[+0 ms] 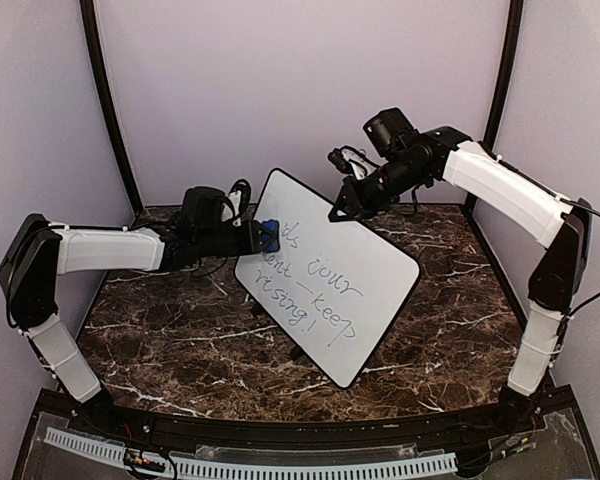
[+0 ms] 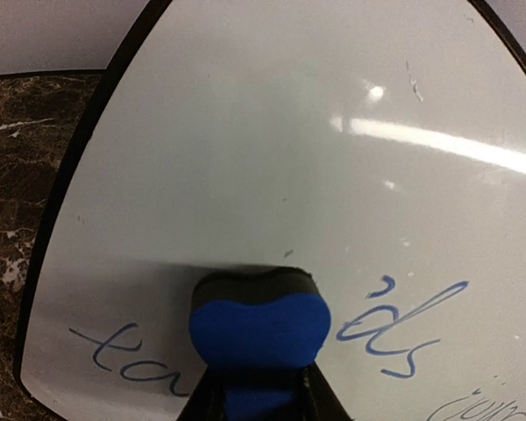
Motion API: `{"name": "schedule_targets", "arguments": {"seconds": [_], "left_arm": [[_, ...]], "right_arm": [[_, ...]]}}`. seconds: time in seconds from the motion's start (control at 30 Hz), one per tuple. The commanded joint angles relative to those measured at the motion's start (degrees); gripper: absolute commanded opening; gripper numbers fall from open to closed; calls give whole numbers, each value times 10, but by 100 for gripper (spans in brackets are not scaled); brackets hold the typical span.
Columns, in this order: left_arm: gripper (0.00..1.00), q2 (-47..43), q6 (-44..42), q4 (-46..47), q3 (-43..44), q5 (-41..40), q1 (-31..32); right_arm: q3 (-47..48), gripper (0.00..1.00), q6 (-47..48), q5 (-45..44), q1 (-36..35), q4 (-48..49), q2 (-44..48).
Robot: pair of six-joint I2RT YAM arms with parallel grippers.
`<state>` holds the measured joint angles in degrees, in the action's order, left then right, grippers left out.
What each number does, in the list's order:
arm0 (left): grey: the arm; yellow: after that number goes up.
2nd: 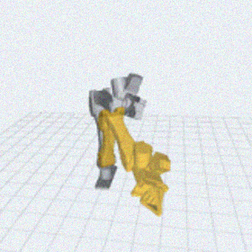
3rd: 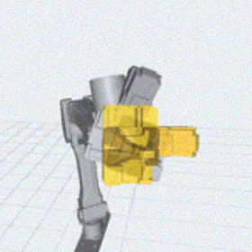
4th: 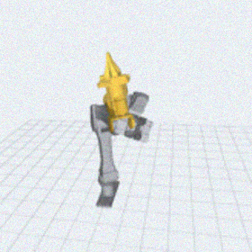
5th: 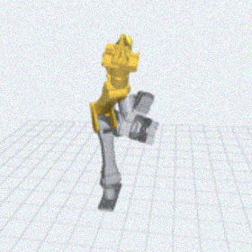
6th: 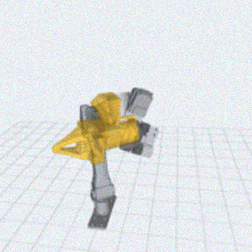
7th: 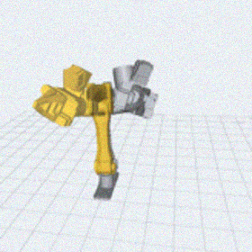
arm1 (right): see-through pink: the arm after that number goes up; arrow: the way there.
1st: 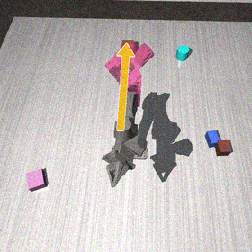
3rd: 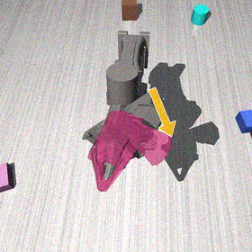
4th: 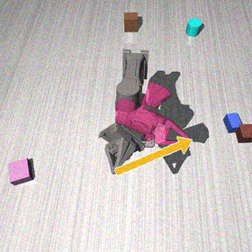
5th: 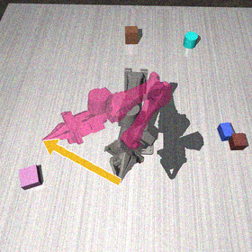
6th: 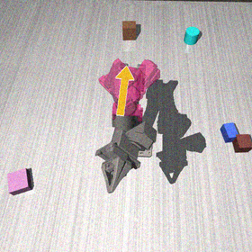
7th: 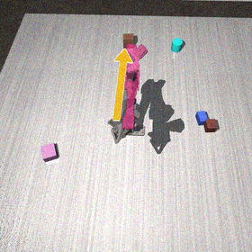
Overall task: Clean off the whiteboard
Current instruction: Erase the center of the whiteboard.
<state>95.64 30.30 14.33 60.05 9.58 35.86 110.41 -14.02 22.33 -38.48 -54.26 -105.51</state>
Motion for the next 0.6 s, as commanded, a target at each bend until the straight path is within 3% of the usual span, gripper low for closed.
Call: {"name": "schedule_targets", "arguments": {"seconds": [0.0,0.13,0.43,0.57], "left_arm": [[0,28,-24,-15,67,-2,3],[0,33,-27,-25,78,-11,3],[0,-19,0,-15,-30,-4,3],[0,-16,-6,-22,-36,-17,3]], "right_arm": [[-13,0,60,24,-21,7,9],[-12,0,61,25,-21,6,10],[-16,0,65,24,-21,7,9],[-15,0,65,24,-21,10,7]]}}
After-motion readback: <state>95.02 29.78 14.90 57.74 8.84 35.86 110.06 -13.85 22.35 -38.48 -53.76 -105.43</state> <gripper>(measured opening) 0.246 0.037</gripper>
